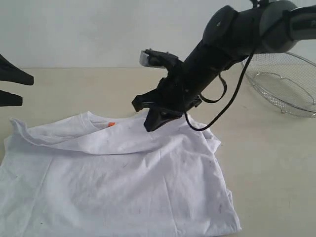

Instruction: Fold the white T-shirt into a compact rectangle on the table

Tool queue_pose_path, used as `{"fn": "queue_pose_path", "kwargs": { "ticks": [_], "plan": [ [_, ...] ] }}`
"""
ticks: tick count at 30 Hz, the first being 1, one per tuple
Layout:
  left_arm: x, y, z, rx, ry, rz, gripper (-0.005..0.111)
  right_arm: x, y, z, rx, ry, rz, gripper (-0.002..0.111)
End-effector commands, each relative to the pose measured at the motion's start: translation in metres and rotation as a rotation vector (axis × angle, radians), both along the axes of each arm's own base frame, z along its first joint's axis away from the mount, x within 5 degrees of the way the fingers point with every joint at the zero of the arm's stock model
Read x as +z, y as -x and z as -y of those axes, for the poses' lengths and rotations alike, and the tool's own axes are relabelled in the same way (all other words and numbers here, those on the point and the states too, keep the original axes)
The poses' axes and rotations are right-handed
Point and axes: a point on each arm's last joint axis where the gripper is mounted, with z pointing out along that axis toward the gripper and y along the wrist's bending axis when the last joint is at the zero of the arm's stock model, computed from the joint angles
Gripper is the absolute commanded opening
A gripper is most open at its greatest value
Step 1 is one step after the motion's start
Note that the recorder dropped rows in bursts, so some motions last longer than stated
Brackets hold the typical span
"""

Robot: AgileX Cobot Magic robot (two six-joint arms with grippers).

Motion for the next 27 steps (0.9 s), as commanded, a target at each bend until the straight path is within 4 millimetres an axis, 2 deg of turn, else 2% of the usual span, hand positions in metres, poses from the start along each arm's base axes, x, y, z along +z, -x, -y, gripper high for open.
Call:
{"fn": "queue_pose_path", "kwargs": {
  "ticks": [1,4,11,16,27],
  "plan": [
    [0.007,0.003,0.003,-0.035,0.024,-0.001,0.058,-0.011,0.006,-0.023,0.038,0.004,0.027,0.0],
    [0.006,0.003,0.004,-0.037,0.023,-0.001,0.058,-0.021,-0.003,-0.028,-0.024,0.008,0.068,0.0],
    [0.006,0.003,0.004,-0.037,0.023,-0.001,0.058,-0.058,-0.016,-0.027,-0.092,0.048,0.087,0.0],
    [0.006,0.003,0.004,-0.038,0.023,-0.001,0.058,-0.076,-0.022,-0.026,-0.125,0.067,0.104,0.0],
    [0.006,0.003,0.004,-0.039,0.022,0.0,0.058,-0.082,-0.034,-0.016,-0.199,0.077,0.156,0.0]
  ]
}}
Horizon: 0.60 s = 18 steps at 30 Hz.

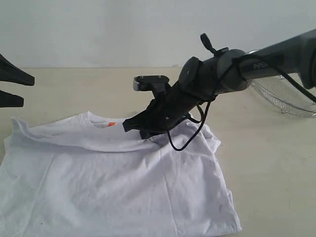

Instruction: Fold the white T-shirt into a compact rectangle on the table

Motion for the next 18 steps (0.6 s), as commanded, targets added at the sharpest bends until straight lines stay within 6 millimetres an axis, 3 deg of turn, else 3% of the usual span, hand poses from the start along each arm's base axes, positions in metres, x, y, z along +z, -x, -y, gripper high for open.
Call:
{"fn": "queue_pose_path", "kwargs": {
  "ticks": [1,18],
  "plan": [
    [0.005,0.001,0.001,-0.008,-0.002,0.014,0.058,-0.004,-0.008,0.012,-0.043,0.005,0.009,0.0],
    [0.005,0.001,0.001,-0.011,-0.004,0.017,0.058,-0.002,-0.026,0.043,-0.163,0.004,0.06,0.0]
  ]
}}
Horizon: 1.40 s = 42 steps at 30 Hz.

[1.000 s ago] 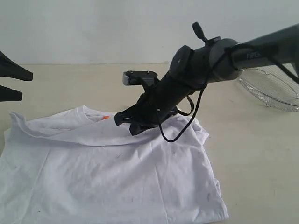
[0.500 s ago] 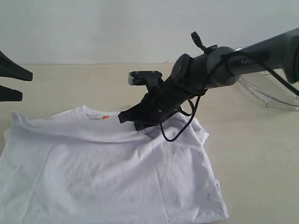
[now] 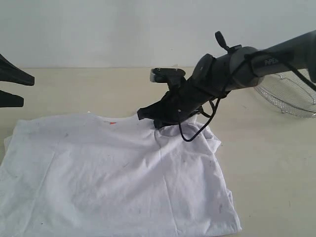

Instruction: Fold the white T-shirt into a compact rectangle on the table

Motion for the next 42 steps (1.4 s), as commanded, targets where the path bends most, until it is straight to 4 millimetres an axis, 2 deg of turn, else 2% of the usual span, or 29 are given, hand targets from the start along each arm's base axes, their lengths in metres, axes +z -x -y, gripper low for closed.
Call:
{"fn": "queue_pose_path", "kwargs": {
  "ticks": [1,8,15,18,21,26,28,29,31,35,39,42],
  "plan": [
    [0.005,0.001,0.001,-0.011,-0.004,0.017,0.058,0.001,-0.007,0.013,-0.042,0.005,0.019,0.0],
    [0.005,0.001,0.001,-0.011,-0.004,0.017,0.058,0.001,-0.014,0.031,-0.101,-0.001,0.02,0.0],
    [0.005,0.001,0.001,-0.011,-0.004,0.017,0.058,0.008,-0.024,0.06,-0.173,-0.022,0.008,0.0],
    [0.005,0.001,0.001,-0.011,-0.004,0.017,0.058,0.018,-0.029,0.068,-0.174,-0.036,0.012,0.0],
    [0.005,0.001,0.001,-0.011,-0.004,0.017,0.058,0.036,-0.032,0.073,-0.163,-0.051,0.034,0.0],
    [0.005,0.001,0.001,-0.011,-0.004,0.017,0.058,0.063,-0.026,0.076,-0.079,-0.028,0.053,0.0],
    [0.005,0.001,0.001,-0.011,-0.004,0.017,0.058,0.064,-0.021,0.087,-0.063,-0.038,-0.009,0.014],
    [0.005,0.001,0.001,-0.011,-0.004,0.017,0.058,0.062,-0.021,0.095,-0.068,-0.039,-0.032,0.033],
    [0.005,0.001,0.001,-0.011,-0.004,0.017,0.058,0.059,-0.022,0.1,-0.072,-0.032,-0.04,0.052],
    [0.005,0.001,0.001,-0.008,-0.002,0.014,0.058,0.046,-0.024,0.099,-0.083,-0.043,-0.067,0.049],
    [0.005,0.001,0.001,-0.001,0.002,0.005,0.058,0.023,-0.024,0.097,-0.08,-0.056,-0.133,0.049],
    [0.005,0.001,0.001,-0.001,0.002,0.005,0.058,0.023,-0.024,0.096,-0.08,-0.066,-0.131,0.048]
  ]
}}
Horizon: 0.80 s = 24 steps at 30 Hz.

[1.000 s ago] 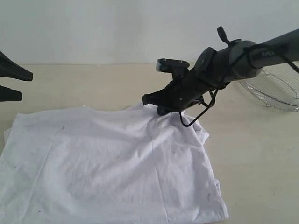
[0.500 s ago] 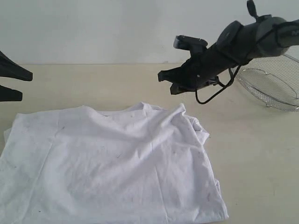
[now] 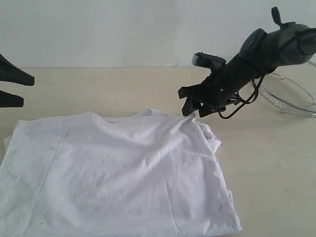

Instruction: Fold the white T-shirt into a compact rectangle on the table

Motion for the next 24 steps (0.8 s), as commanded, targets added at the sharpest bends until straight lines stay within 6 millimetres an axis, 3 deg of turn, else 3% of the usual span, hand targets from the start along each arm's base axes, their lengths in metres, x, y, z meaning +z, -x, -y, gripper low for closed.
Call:
{"fn": "queue_pose_path", "kwargs": {
  "ticks": [1,4,6,10,12,14,18,24],
  "plan": [
    [0.005,0.001,0.001,-0.005,0.0,0.01,0.058,0.002,-0.001,0.002,0.004,-0.013,0.012,0.046],
    [0.005,0.001,0.001,-0.005,0.0,0.01,0.058,0.002,-0.001,0.001,0.008,-0.013,0.008,0.028],
    [0.005,0.001,0.001,-0.005,0.0,0.01,0.058,-0.002,-0.001,0.001,0.01,-0.016,-0.004,0.023],
    [0.005,0.001,0.001,-0.005,0.0,0.01,0.058,-0.013,0.001,0.0,0.017,-0.021,-0.042,0.041],
    [0.005,0.001,0.001,-0.005,0.0,0.01,0.058,-0.013,0.001,0.0,0.018,-0.022,-0.042,0.041],
    [0.005,0.001,0.001,-0.005,0.0,0.01,0.058,-0.013,0.0,0.0,0.013,-0.025,-0.039,0.035],
    [0.005,0.001,0.001,-0.005,0.0,0.01,0.058,-0.012,-0.001,0.0,0.007,-0.024,-0.033,0.003],
    [0.005,0.001,0.001,-0.005,0.0,0.01,0.058,-0.012,-0.002,0.001,-0.003,-0.021,-0.022,0.0]
  ]
}}
